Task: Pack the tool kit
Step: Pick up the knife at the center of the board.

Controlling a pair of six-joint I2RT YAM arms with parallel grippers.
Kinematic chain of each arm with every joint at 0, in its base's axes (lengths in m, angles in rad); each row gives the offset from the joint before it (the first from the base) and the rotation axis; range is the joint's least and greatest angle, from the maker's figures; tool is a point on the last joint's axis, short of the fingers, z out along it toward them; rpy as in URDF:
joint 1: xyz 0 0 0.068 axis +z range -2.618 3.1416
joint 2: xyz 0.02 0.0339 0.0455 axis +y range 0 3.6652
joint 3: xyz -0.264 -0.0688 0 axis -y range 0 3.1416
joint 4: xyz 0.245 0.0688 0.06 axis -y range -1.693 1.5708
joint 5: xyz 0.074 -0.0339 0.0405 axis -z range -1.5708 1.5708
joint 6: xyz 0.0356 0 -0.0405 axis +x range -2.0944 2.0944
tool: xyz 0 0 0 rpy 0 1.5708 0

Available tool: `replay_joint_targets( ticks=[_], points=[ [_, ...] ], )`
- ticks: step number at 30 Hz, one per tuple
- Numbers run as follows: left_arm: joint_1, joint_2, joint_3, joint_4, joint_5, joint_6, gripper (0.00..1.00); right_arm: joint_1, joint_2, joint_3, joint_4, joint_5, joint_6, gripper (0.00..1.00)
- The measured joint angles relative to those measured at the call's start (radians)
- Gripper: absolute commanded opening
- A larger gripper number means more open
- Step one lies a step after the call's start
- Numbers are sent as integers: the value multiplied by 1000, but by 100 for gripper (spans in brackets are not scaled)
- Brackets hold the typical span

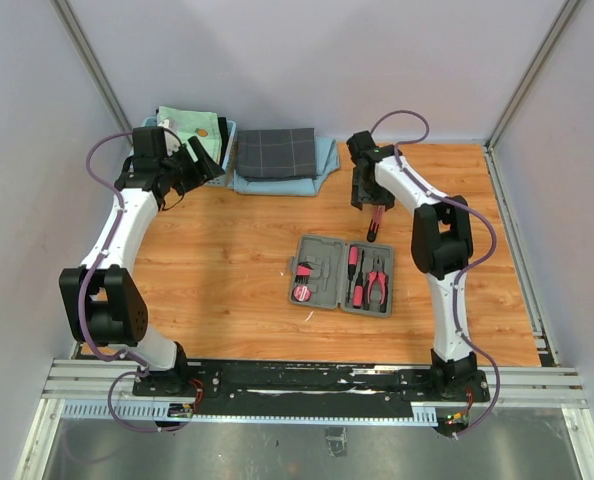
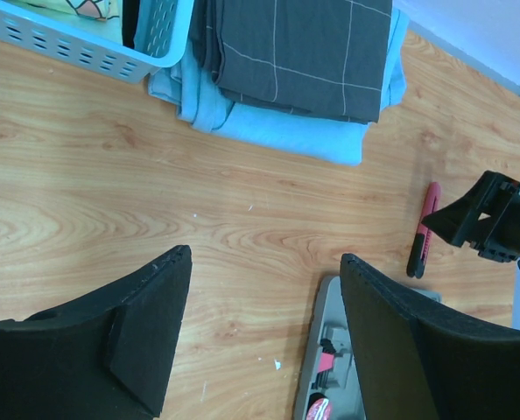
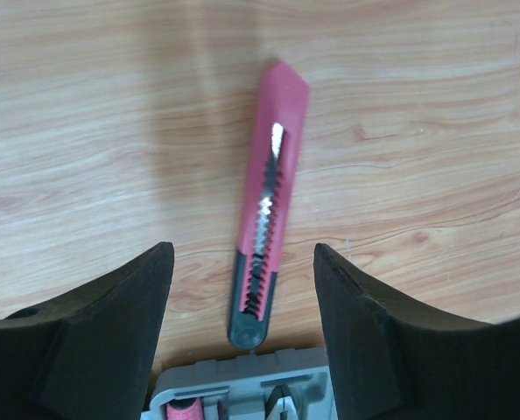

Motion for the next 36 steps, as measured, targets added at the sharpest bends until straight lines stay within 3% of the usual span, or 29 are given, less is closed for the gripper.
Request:
replay_joint_targets(
  ticks=[7,16,20,26,36],
  points=[
    [0,0,0,0,0,0,73,-81,-2,-65,1,-96,56,65],
    [0,0,0,0,0,0,73,-93,27,-46,-13,-200,97,57],
    [0,0,0,0,-1,0,73,-93,44,-43,-33,-217,107,44],
    [0,0,0,-1,0,0,73,-93,44,-43,-42,-219,113,14],
    [0,0,0,-2,0,0,73,-93,34,-24,-47,-217,111,6]
  ],
)
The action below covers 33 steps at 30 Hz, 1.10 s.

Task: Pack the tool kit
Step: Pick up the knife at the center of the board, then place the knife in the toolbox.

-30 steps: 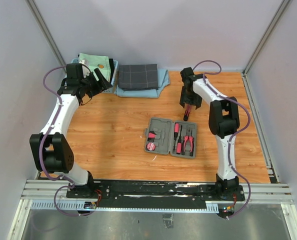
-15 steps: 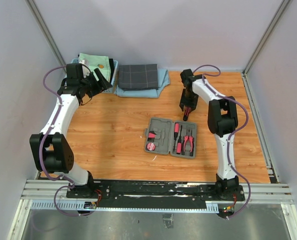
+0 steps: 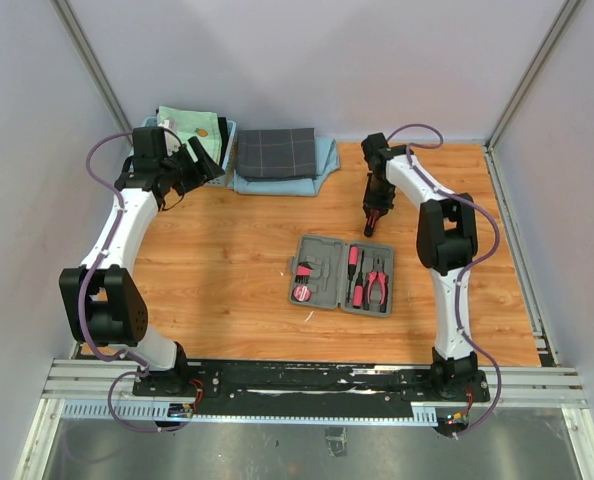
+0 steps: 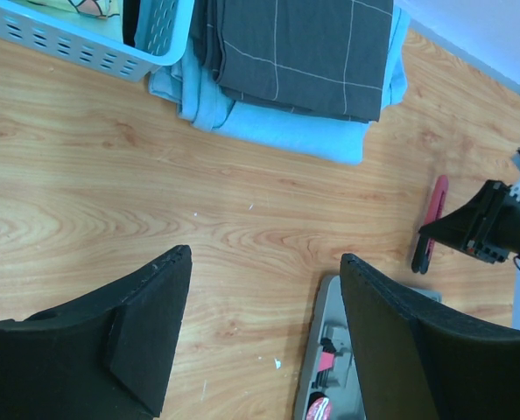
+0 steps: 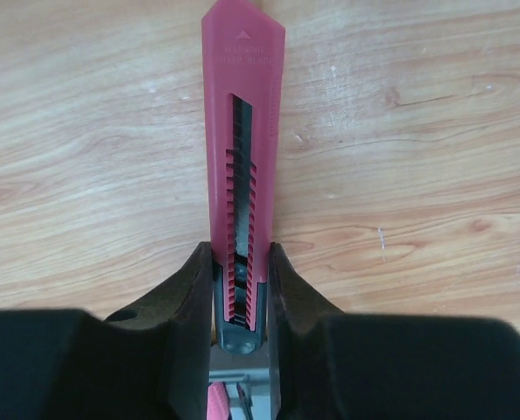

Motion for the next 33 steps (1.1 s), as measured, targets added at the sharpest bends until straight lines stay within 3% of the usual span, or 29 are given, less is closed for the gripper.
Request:
replay_joint_targets(
  ticks=[9,16,24,33],
  points=[
    [0,0,0,-3,0,0,73,52,-164,-5,4,24,-10,8],
    [0,0,0,-4,0,0,73,253,-296,-189,24,58,45,11],
    [0,0,-1,-4,0,0,73,460,-314,-378,21,101,180,10],
    [0,-1,-14,-6,0,-1,73,491,-315,-457,35,117,276,10]
  ],
)
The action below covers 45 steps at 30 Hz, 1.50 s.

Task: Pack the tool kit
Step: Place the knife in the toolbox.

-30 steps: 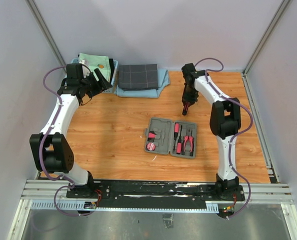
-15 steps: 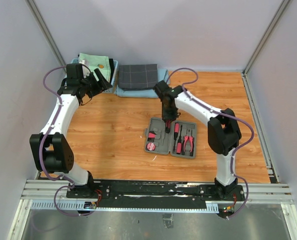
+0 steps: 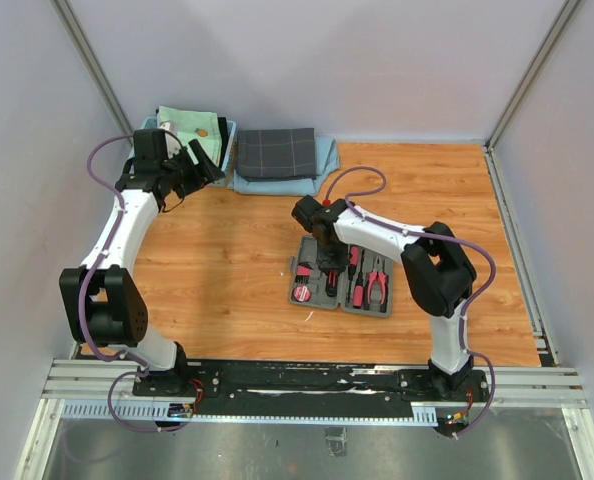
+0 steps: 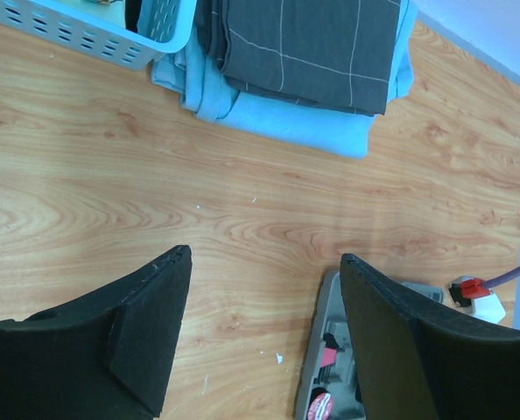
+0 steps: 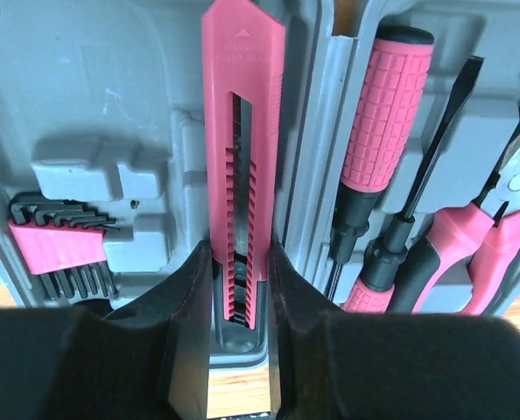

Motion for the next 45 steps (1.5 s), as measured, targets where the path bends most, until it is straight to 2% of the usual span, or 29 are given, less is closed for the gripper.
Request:
replay_joint_targets(
  ticks=[23,38,41,45],
  points=[
    [0,-13,-15,-1,0,-7,73,28,-50,-79,35,-2,70,8],
    [0,-13,-15,0,0,-14,73,29,-54,-98,37,-16,92,12],
    [0,-13,-15,0,0,-15,73,29,-60,-105,39,-16,99,15],
    [0,-13,-15,0,1,-15,73,29,-61,-106,34,-14,103,31]
  ],
)
